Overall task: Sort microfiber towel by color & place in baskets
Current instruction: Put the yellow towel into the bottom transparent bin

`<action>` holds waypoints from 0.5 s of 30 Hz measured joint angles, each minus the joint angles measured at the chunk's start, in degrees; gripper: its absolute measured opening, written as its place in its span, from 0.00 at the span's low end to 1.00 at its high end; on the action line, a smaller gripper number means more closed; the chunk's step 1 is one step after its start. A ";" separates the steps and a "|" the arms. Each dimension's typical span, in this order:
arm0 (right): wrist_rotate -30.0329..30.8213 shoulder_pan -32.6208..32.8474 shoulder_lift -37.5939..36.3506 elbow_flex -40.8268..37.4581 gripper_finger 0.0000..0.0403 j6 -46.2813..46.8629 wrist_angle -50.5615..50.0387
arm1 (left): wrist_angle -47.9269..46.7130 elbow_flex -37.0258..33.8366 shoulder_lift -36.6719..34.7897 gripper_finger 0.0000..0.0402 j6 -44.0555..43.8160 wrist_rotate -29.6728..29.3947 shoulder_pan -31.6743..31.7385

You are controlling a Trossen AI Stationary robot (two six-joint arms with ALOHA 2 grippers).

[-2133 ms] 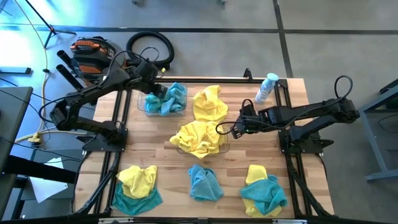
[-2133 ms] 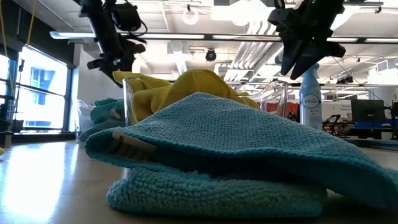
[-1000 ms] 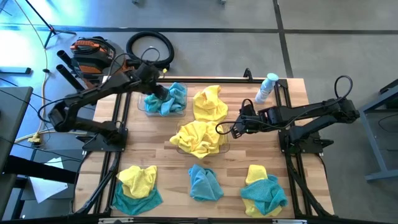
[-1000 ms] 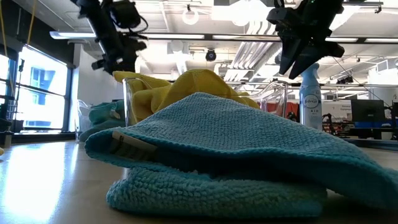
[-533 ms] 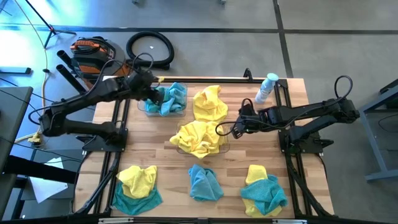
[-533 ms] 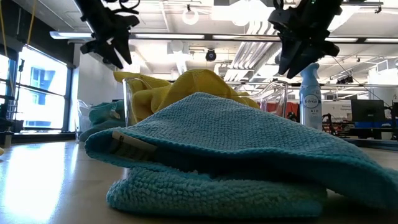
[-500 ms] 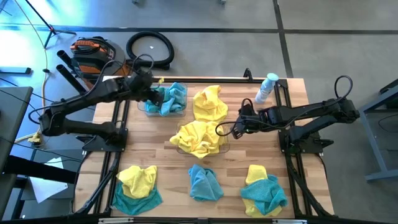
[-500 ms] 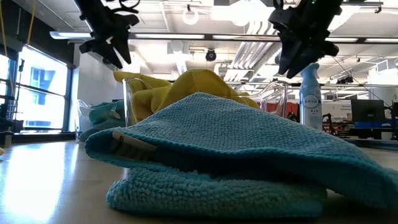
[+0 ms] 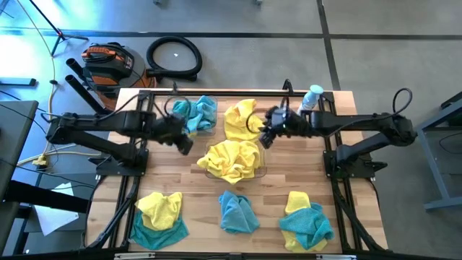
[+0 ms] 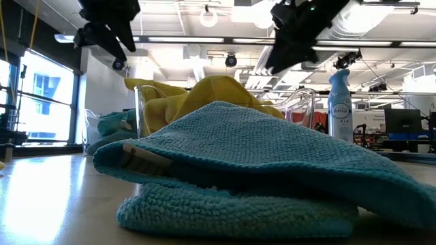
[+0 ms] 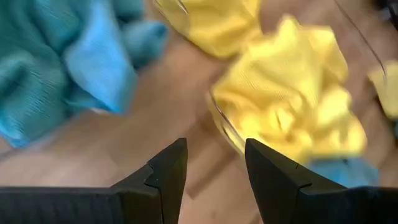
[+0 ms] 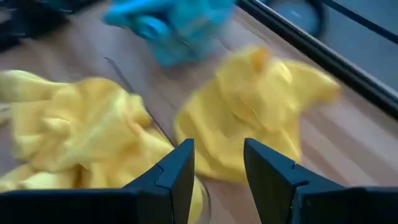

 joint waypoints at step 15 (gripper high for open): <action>-12.90 -12.02 24.34 18.04 0.56 -18.72 -3.08 | -0.04 0.00 0.00 0.38 -5.76 -1.45 -16.89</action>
